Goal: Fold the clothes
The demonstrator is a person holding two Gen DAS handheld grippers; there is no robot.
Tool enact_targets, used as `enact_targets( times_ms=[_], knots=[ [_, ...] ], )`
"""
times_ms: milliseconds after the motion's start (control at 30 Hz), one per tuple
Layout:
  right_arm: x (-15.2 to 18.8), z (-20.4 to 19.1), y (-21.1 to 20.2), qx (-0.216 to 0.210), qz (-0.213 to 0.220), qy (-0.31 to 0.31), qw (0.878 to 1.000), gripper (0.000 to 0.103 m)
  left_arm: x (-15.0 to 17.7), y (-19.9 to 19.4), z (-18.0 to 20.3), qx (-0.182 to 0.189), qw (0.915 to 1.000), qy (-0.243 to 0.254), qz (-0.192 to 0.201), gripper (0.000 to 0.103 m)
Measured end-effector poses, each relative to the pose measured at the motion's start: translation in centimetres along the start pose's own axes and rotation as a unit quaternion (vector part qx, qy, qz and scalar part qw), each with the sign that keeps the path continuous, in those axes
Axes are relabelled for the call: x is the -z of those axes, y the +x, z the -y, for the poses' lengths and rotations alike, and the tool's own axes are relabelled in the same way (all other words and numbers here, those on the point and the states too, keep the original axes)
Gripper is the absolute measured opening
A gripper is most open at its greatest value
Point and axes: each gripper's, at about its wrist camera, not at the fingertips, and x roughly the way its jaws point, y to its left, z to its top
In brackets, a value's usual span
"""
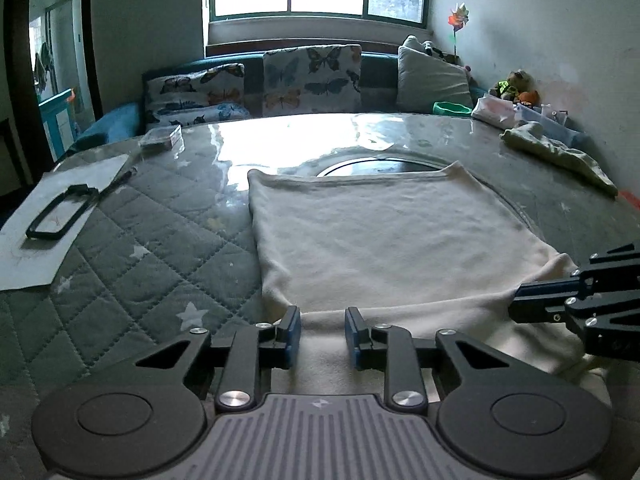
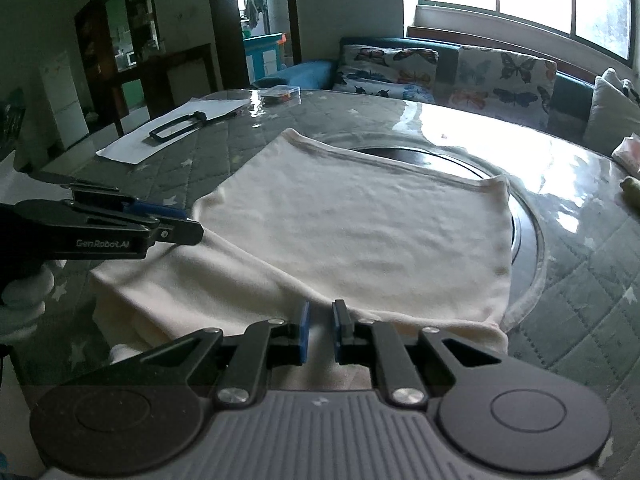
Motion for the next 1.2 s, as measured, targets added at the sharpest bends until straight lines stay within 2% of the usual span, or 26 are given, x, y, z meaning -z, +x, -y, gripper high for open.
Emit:
enact_targets(
  times_ms=[133, 200, 333, 500, 633, 900, 1000, 1200],
  knots=[
    [0.1, -0.5, -1.0, -0.012, 0.001, -0.012, 1.000, 0.011, 0.3, -1.4, 0.8, 0.007, 0.9998, 0.017, 0.012, 0.031],
    [0.4, -0.8, -1.2, -0.017, -0.003, -0.021, 1.000, 0.013, 0.8, -1.7, 1.5, 0.004, 0.9993, 0.036, 0.012, 0.036],
    [1.3, -1.3, -1.2, -0.016, -0.012, -0.037, 0.999, 0.019, 1.9, -1.4, 2.6, -0.011, 0.9978, 0.066, 0.002, 0.036],
    [1.5, -1.4, -2.0, -0.012, -0.006, -0.033, 0.999, 0.019, 2.3, -1.8, 3.2, -0.019, 0.9971, 0.073, -0.001, 0.047],
    [1.6, -1.7, -2.5, -0.010, 0.000, -0.037, 0.999, 0.025, 2.5, -2.1, 3.7, -0.023, 0.9967, 0.078, -0.006, 0.049],
    [2.3, -1.5, -2.8, 0.001, 0.002, -0.026, 1.000, 0.028, 2.7, -2.8, 4.0, -0.033, 0.9964, 0.077, -0.012, 0.058],
    [2.4, -1.5, -3.4, 0.005, 0.008, -0.027, 1.000, 0.035, 2.8, -3.2, 4.2, -0.032, 0.9962, 0.080, -0.011, 0.059],
    [3.1, -1.3, -3.6, 0.012, 0.004, -0.017, 1.000, 0.036, 3.1, -4.4, 4.4, -0.029, 0.9955, 0.090, -0.004, 0.059]
  ],
)
